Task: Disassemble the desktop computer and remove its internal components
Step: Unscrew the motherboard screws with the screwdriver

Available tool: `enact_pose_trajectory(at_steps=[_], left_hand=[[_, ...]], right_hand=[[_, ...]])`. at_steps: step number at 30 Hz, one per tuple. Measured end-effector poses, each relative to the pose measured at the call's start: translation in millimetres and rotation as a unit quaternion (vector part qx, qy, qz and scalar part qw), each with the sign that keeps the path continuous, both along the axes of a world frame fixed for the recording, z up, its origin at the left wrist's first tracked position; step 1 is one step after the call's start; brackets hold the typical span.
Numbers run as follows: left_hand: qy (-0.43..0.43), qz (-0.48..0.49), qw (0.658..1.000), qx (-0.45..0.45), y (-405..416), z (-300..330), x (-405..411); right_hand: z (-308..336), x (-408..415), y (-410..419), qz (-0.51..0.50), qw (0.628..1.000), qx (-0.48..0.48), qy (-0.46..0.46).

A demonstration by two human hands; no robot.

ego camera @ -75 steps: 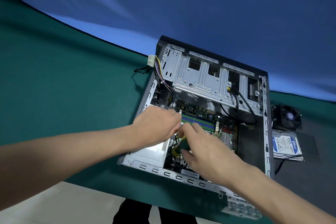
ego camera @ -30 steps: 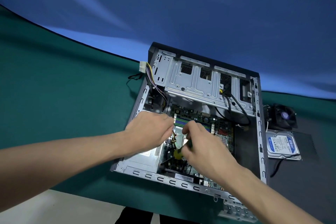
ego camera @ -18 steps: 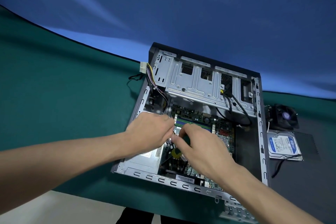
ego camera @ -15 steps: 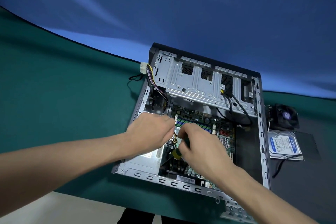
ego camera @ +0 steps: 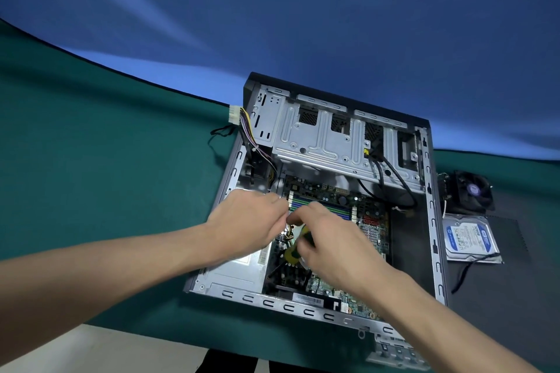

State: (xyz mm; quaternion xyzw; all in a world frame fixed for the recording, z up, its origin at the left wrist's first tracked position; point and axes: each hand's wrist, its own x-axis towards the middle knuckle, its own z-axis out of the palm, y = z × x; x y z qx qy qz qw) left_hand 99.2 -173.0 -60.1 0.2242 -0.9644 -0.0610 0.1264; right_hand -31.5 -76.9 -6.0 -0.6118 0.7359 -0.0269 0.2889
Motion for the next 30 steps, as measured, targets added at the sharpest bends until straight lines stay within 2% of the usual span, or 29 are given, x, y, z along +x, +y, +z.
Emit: enact_pose_trajectory(at_steps=[5,9,13,17,20,24,27,30], left_hand=[[0.007,0.000,1.000,0.003,0,0,-1],[0.010,-0.001,1.000,0.000,0,0,0],[0.013,-0.001,1.000,-0.001,0,0,-1],[0.019,-0.001,1.000,-0.001,0,0,-1],[0.013,0.002,1.000,-0.005,-1,-1,-1],[0.011,0.000,1.000,-0.010,-1,-3,0],[0.011,-0.003,1.000,-0.002,0,-1,0],[0.014,-0.003,1.000,0.003,0,-1,-1]], right_hand=[[-1,-1,0,-0.027,0.998,0.007,0.055],[-2,0,-1,-0.027,0.999,0.022,0.009],[-4,5,1,-0.038,0.992,0.021,0.121],[-3,10,-1,-0.024,0.997,0.005,0.074],[-2,12,0,-0.024,0.996,-0.017,0.081],[-2,8,-1,-0.034,0.999,-0.008,0.011],[-3,6,1,-0.035,0.998,-0.007,0.058],[-6,3,3,-0.040,0.997,-0.013,0.059]])
